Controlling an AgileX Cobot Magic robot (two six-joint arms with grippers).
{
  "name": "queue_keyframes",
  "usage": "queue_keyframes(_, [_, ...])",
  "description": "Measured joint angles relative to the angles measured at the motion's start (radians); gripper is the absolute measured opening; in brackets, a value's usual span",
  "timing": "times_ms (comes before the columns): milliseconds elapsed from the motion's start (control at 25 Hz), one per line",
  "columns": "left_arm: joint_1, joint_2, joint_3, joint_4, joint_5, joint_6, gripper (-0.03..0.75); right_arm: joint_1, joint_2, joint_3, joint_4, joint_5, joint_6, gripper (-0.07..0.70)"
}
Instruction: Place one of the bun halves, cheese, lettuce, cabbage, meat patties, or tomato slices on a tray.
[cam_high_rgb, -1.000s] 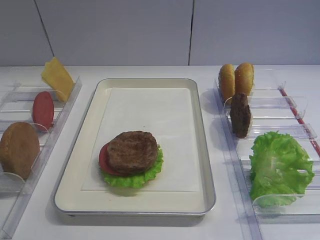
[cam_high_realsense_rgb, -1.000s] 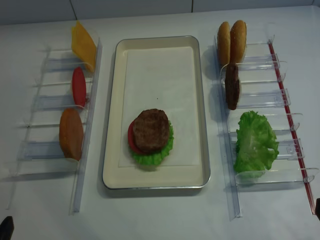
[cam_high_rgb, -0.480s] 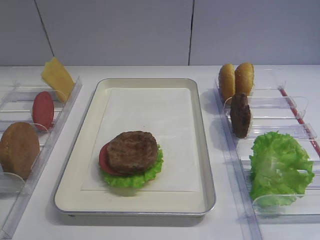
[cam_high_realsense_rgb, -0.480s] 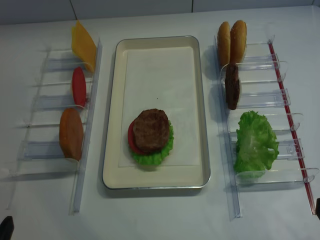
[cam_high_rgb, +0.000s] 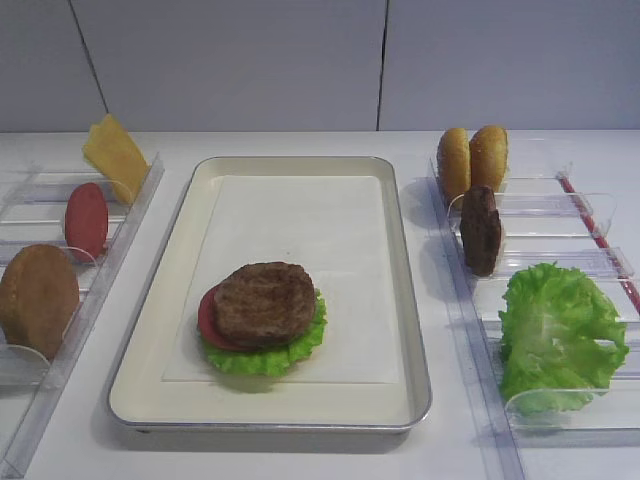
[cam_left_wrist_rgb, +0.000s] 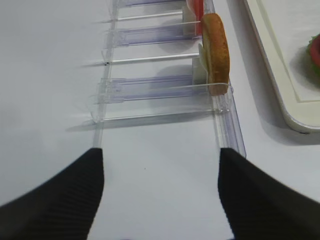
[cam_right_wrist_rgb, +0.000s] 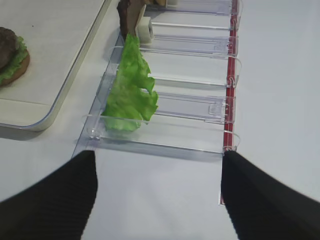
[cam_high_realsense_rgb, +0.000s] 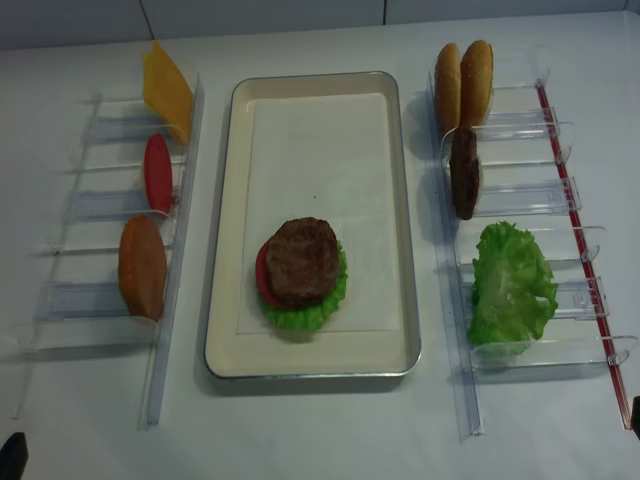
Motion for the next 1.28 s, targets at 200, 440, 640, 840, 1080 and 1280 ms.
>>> queue_keyframes(200, [0.000, 0.000, 0.000, 0.000, 0.000, 0.000, 0.459, 0.000, 0.000, 0.000, 0.000, 0.000, 0.000, 0.533])
queue_keyframes(440, [0.000, 0.000, 0.000, 0.000, 0.000, 0.000, 0.459, 0.000, 0.000, 0.000, 0.000, 0.000, 0.000, 0.533])
queue_keyframes(640, [0.000, 0.000, 0.000, 0.000, 0.000, 0.000, 0.459, 0.000, 0.000, 0.000, 0.000, 0.000, 0.000, 0.533])
queue_keyframes(840, [0.000, 0.000, 0.000, 0.000, 0.000, 0.000, 0.459, 0.000, 0.000, 0.000, 0.000, 0.000, 0.000, 0.533])
queue_keyframes(1080, [0.000, 0.000, 0.000, 0.000, 0.000, 0.000, 0.459, 0.000, 0.000, 0.000, 0.000, 0.000, 0.001, 0.533])
queue_keyframes(1280, [0.000, 0.000, 0.000, 0.000, 0.000, 0.000, 0.459, 0.000, 0.000, 0.000, 0.000, 0.000, 0.001, 0.533])
